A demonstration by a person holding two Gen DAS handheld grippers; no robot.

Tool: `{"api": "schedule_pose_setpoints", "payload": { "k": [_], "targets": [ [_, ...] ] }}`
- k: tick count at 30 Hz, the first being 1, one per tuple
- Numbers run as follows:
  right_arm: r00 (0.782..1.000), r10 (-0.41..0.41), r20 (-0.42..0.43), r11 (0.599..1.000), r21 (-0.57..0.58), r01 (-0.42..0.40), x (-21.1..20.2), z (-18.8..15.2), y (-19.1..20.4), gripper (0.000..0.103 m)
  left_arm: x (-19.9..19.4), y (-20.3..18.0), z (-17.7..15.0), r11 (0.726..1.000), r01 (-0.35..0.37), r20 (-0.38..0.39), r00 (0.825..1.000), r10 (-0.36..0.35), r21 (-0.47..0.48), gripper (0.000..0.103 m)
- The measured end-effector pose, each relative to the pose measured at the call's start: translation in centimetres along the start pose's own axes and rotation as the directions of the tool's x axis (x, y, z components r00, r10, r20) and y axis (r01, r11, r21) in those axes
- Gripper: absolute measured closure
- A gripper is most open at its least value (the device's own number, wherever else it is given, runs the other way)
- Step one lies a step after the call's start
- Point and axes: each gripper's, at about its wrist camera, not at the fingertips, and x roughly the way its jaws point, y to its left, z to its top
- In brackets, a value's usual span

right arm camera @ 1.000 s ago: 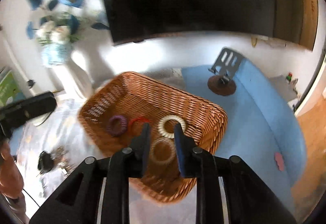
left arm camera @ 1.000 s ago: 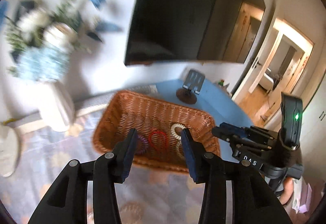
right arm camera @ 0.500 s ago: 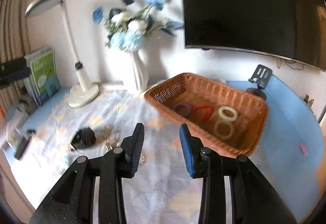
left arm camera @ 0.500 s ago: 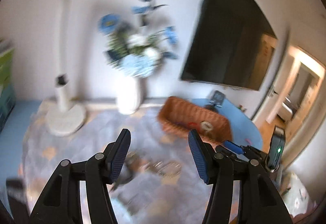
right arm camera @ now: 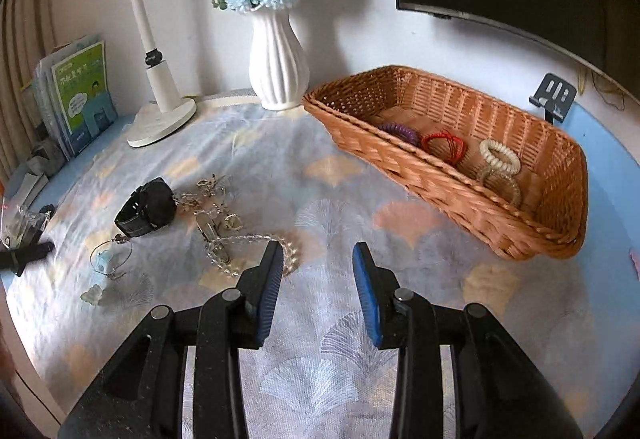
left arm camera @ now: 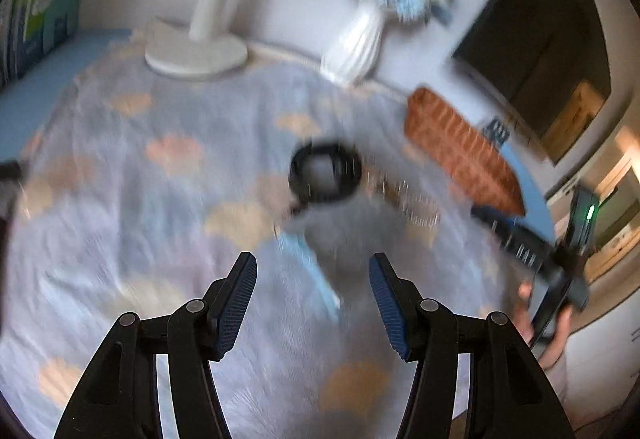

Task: Organize jewelry
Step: 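Move both tools back over the remaining jewelry, then grasp the blue hair clip with the left tool while the right grasps the bead chain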

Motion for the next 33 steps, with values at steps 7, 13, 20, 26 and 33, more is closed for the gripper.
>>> {"api": "schedule_pose_setpoints", "payload": {
  "k": [7, 13, 20, 26, 33],
  "targets": [
    [0.984, 0.041, -0.172, 0.998, -0.039, -0.049, 2.0, 1.7, 0.3, 0.065, 2.5, -2.3, -3.0, 0.994, -0.076, -0.035, 0.996, 0.079, 0.077, 0.043],
    [0.964, 0.051, -0.263, 0.981, -0.166, -0.097, 5.7, 3.0, 1.9, 0.065, 3.0, -3.5, -3.4, 0.984, -0.135, 0.024, 0.991, 0.133, 0.119, 0.044],
    [0.973, -0.011, -0.232, 0.948, -0.313, -0.064, 7.2, 1.9, 4.4, 0.068, 3.7, -4.3, -3.5, 0.961, -0.226, 0.071, 0.974, 0.217, 0.160, 0.055],
    [0.978, -0.007, -0.208, 0.925, -0.373, -0.073, 6.7, 1.3, 5.8, 0.094, 3.6, -4.3, -3.5, 0.955, -0.252, 0.077, 0.967, 0.242, 0.159, 0.090],
    [0.978, -0.031, -0.207, 0.915, -0.399, -0.055, 5.2, 0.1, 6.3, 0.094, 2.4, -3.4, -4.3, 0.980, -0.143, 0.019, 0.990, 0.141, 0.138, 0.096]
  ]
}}
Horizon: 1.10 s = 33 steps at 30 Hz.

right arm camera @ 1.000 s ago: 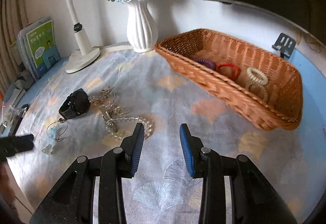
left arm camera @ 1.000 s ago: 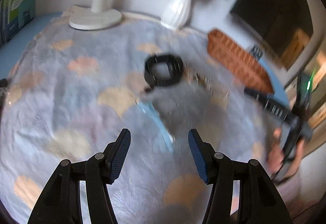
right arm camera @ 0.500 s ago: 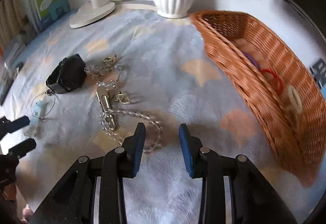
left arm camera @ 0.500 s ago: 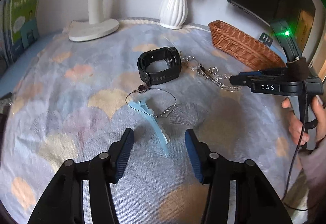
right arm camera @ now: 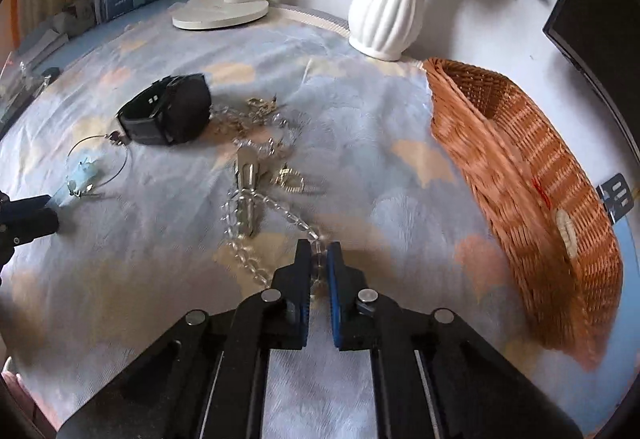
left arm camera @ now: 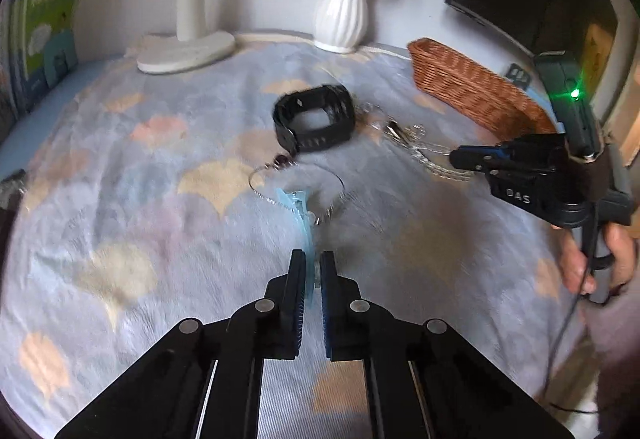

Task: Organize jewelry
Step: 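Grasp the blue hair clip with the left tool while the right grasps the bead chain, then carry the clip and chain into the wicker basket and open both tools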

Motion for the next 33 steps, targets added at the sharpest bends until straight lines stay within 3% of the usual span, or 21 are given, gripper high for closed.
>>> {"api": "schedule_pose_setpoints", "payload": {
  "k": [4, 10, 14, 16, 18, 19, 20, 22, 23, 33],
  "targets": [
    [1.000, -0.010, -0.001, 1.000, 0.026, 0.010, -1.6, -1.3, -0.3, 0.094, -1.1, 0.1, -0.9, 0.993, 0.118, -0.061, 0.991, -0.118, -0.003, 0.096],
    [0.997, -0.052, 0.059, 0.996, 0.082, 0.047, -5.7, -2.4, -1.7, 0.094, -2.5, -0.3, -1.8, 0.978, 0.208, -0.086, 0.974, -0.209, -0.020, 0.096],
    [0.991, -0.054, 0.122, 0.992, 0.122, 0.039, -9.4, -2.5, -2.9, 0.094, -4.2, -0.4, -1.2, 0.942, 0.327, -0.052, 0.942, -0.332, -0.077, 0.096],
    [0.988, -0.068, 0.137, 0.991, 0.126, 0.051, -10.2, -2.4, -3.0, 0.094, -4.6, -0.2, -0.6, 0.949, 0.303, -0.056, 0.950, -0.309, -0.092, 0.096],
    [0.987, -0.069, 0.148, 0.991, 0.128, 0.050, -10.7, -2.5, -3.1, 0.094, -2.8, 0.6, -0.6, 0.948, 0.280, -0.126, 0.946, -0.299, -0.149, 0.096],
    [0.987, -0.071, 0.146, 0.990, 0.131, 0.051, -10.6, -2.5, -3.1, 0.094, -1.4, 1.3, -1.1, 0.946, 0.262, -0.181, 0.938, -0.296, -0.190, 0.096],
    [0.988, -0.072, 0.140, 0.990, 0.134, 0.054, -10.4, -2.5, -3.2, 0.094, -0.8, 1.6, -1.6, 0.931, 0.290, -0.203, 0.920, -0.335, -0.222, 0.097],
    [0.991, -0.066, 0.118, 0.988, 0.144, 0.049, -10.0, -2.8, -3.4, 0.094, -1.2, 1.9, -1.9, 0.906, 0.347, -0.190, 0.899, -0.395, -0.242, 0.096],
    [0.992, -0.060, 0.112, 0.988, 0.148, 0.043, -9.7, -3.0, -3.5, 0.094, -1.8, 1.4, -1.9, 0.898, 0.377, -0.186, 0.888, -0.420, -0.228, 0.096],
    [0.986, -0.040, 0.160, 0.984, 0.176, 0.011, -11.2, -2.4, -4.8, 0.094, -4.3, -2.4, 1.4, 0.899, 0.431, -0.147, 0.887, -0.437, -0.072, 0.096]
  ]
}}
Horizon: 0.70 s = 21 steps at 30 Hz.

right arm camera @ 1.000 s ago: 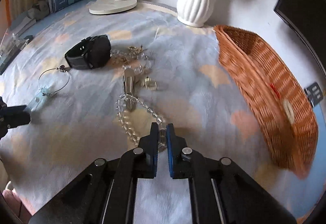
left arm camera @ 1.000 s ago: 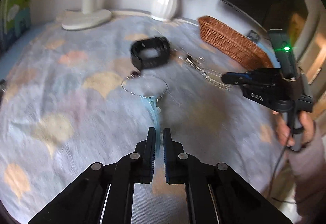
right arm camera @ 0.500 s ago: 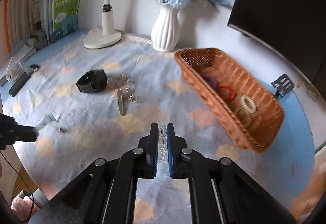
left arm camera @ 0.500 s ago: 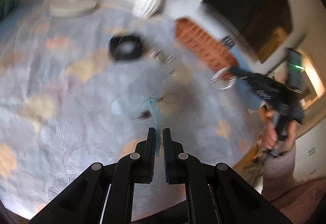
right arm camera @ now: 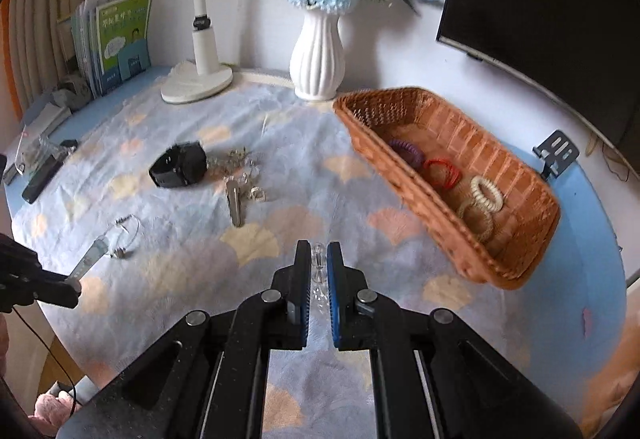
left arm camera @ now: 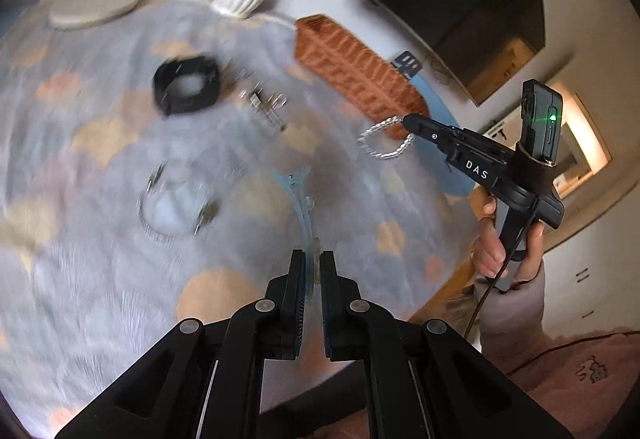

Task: Organize jewelry
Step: 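Carry the clip and chain into the wicker basket and open both tools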

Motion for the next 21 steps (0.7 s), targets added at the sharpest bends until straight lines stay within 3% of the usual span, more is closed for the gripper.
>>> {"api": "schedule_pose_setpoints", "payload": {
  "k": [6, 13, 21],
  "targets": [
    [0.998, -0.032, 0.060, 0.998, 0.050, 0.029, -1.9, 2.0, -3.0, 0.094, -0.2, -3.5, 4.9, 0.988, -0.065, 0.041, 0.997, 0.060, 0.143, 0.096],
    [0.980, -0.168, 0.104, 0.980, 0.122, 0.155, -2.8, 5.1, -8.8, 0.094, 2.7, -9.0, 14.9, 0.940, -0.111, 0.062, 0.993, 0.096, 0.324, 0.096],
    [0.982, -0.176, 0.065, 0.955, 0.255, 0.154, 2.4, 7.5, -15.5, 0.094, 11.2, -12.5, 23.4, 0.926, -0.058, -0.060, 0.994, 0.086, 0.373, 0.096]
  ]
}}
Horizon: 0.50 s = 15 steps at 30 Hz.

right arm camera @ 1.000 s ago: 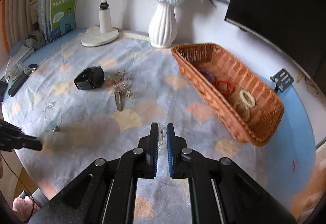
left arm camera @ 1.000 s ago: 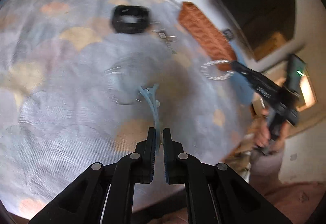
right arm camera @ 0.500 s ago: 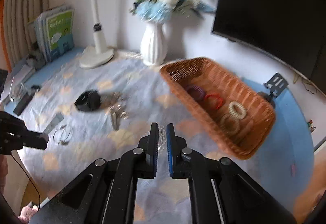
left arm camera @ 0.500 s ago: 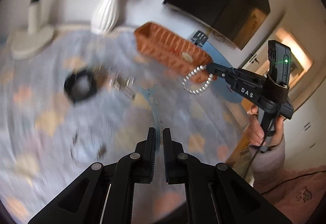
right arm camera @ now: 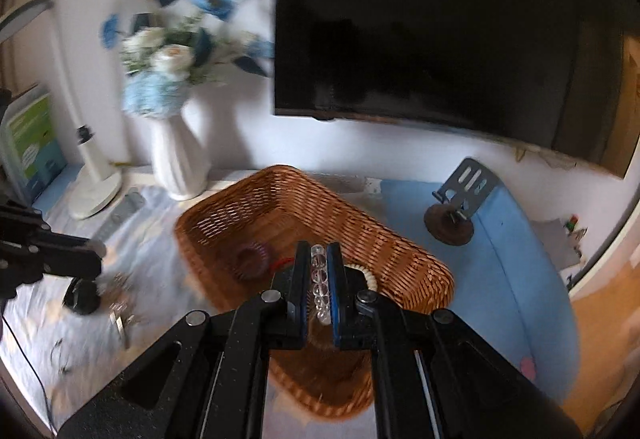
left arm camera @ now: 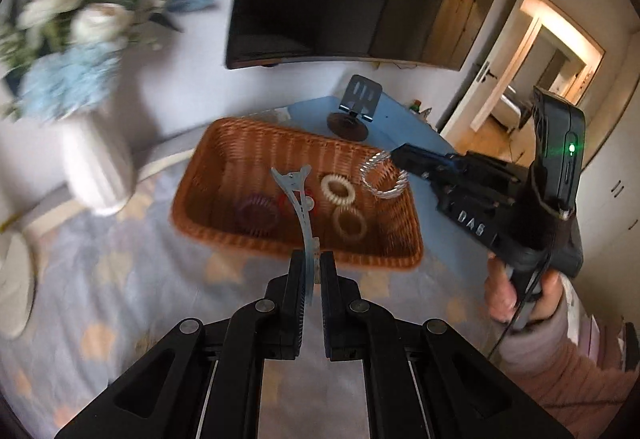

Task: Organize jewelry
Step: 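Carry the clip and chain into the wicker basket and open both tools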

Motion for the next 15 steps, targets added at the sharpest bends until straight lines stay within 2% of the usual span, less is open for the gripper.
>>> {"api": "schedule_pose_setpoints", "payload": {
  "k": [3, 7, 10, 15],
  "targets": [
    [0.997, 0.056, -0.047, 0.998, 0.043, -0.054, 2.9, 0.3, -0.7, 0.094, 3.6, 0.0, 1.9, 1.000, -0.003, -0.023, 1.000, 0.003, -0.003, 0.096],
    [0.987, 0.112, -0.111, 0.993, 0.053, -0.107, 6.2, 0.3, -0.6, 0.094, 8.2, 1.7, 3.3, 0.998, 0.006, -0.067, 0.998, -0.010, -0.057, 0.096],
    [0.984, 0.108, -0.141, 0.993, 0.063, -0.100, 7.9, -0.3, -1.0, 0.094, 10.8, 2.9, 3.2, 0.995, 0.013, -0.094, 0.995, -0.022, -0.096, 0.096],
    [0.978, 0.116, -0.171, 0.991, 0.089, -0.102, 9.3, -1.1, -2.0, 0.094, 13.6, 3.1, 2.7, 0.994, 0.014, -0.126, 0.992, -0.027, -0.104, 0.096]
  ]
}}
